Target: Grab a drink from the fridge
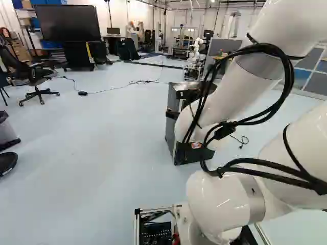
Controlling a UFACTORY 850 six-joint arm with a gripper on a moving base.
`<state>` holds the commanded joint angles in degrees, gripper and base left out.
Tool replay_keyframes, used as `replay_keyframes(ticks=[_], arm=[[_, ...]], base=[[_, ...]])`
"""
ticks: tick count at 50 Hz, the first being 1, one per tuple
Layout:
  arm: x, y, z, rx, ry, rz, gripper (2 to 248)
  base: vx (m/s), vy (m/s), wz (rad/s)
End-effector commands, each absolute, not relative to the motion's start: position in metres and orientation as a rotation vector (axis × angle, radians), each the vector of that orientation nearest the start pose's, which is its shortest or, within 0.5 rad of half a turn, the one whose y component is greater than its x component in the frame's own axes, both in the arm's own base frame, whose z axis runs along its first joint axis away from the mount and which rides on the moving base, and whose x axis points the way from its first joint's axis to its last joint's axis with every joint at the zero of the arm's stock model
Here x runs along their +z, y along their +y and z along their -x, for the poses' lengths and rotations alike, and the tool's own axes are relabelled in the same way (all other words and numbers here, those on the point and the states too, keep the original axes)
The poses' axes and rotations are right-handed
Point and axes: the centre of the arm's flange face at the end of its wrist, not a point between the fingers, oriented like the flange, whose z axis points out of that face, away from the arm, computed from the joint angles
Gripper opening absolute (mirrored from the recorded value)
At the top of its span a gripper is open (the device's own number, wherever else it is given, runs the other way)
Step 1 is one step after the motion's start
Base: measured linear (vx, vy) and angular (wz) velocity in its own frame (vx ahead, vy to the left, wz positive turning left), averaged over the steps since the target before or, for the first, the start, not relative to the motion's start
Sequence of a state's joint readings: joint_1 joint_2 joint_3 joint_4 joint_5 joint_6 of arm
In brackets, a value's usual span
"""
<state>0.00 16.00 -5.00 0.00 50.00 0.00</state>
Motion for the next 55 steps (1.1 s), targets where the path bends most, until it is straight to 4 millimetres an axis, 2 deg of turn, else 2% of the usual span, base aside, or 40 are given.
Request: replay_keyframes(ticks=[31, 55], arm=[[0.366, 0.000, -0.271, -1.824, 0.000, 2.558, 247], [0.368, 0.004, -0.290, -1.810, -0.001, 2.560, 247]], base=[[0.000, 0.000, 0.000], [0.000, 0.000, 0.000]])
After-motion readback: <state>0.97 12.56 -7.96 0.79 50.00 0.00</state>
